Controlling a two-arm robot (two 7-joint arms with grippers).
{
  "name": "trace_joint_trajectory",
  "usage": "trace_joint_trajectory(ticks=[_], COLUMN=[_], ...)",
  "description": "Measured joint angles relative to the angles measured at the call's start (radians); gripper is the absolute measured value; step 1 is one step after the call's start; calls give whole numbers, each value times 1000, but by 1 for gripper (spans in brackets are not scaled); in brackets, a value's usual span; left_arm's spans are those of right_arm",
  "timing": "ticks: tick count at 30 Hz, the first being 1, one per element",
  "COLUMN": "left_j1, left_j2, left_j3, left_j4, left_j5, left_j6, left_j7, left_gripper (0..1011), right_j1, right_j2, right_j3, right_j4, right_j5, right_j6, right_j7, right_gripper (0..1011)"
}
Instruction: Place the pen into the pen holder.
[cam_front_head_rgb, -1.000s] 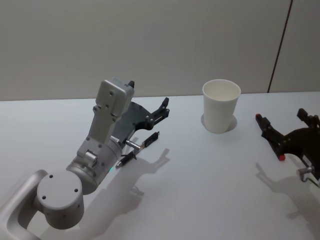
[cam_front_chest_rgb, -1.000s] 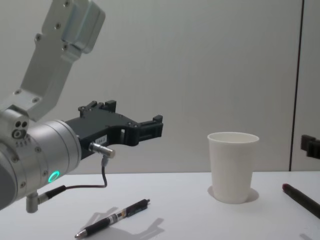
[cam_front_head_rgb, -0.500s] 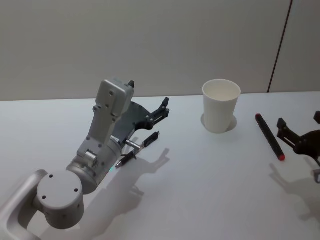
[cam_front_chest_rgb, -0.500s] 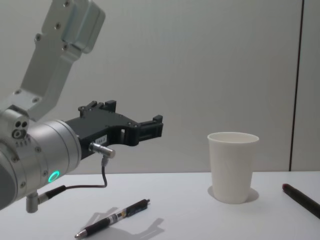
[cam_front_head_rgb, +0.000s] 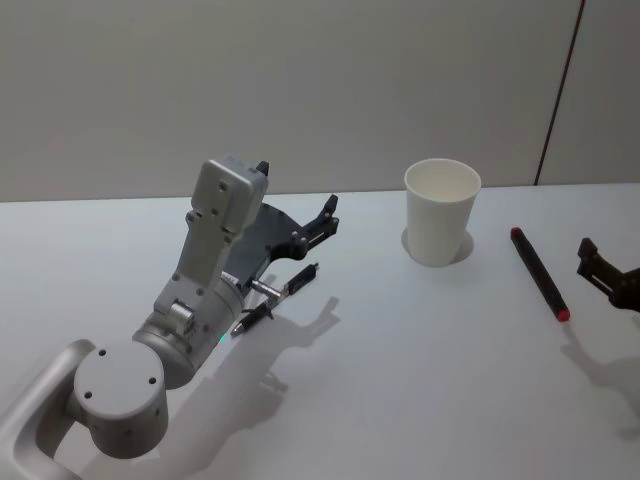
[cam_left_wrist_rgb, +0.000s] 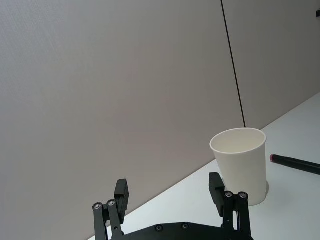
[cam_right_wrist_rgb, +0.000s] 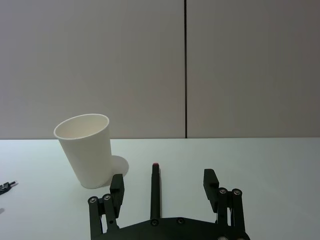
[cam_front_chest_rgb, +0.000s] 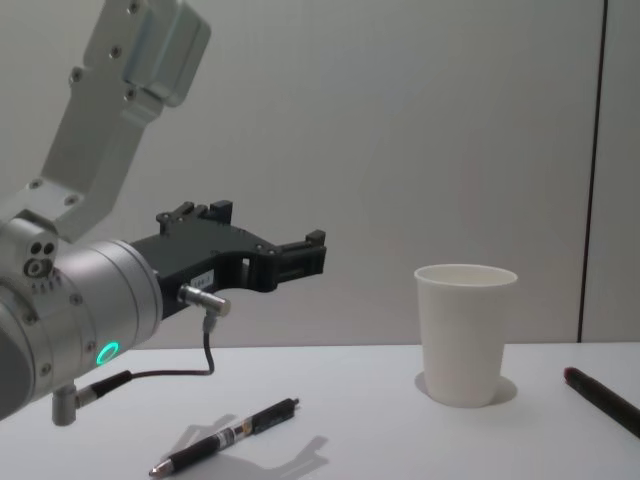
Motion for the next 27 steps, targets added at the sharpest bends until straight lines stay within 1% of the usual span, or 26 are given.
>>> trace_joint_trajectory(ticks=[3, 6, 7, 10, 13, 14, 27], left_j1=[0, 0, 0, 0, 0, 0, 0], left_j2=[0, 0, 0, 0, 0, 0, 0], left_j3=[0, 0, 0, 0, 0, 0, 0], left_j4=[0, 0, 0, 0, 0, 0, 0], left_j5=[0, 0, 0, 0, 0, 0, 0], left_j6=[0, 0, 0, 0, 0, 0, 0], left_j7=[0, 0, 0, 0, 0, 0, 0], left_gripper=[1001, 1001, 1001, 1001, 1001, 1001, 1001], right_j1=[7, 22, 22, 44, 58, 70, 161], right_j2=[-2, -7, -7, -13, -17, -20, -45], right_j3=[4, 10, 10, 15, 16, 18, 20], right_j4=[-1, -2, -2, 2, 6, 9, 44], right_j5=[13, 30, 30, 46, 54, 59, 72], right_j6=[20, 54, 54, 94, 119, 137, 257], right_j7=[-8, -19, -19, -30, -36, -40, -58], right_gripper=[1001, 1001, 1001, 1001, 1001, 1001, 1002])
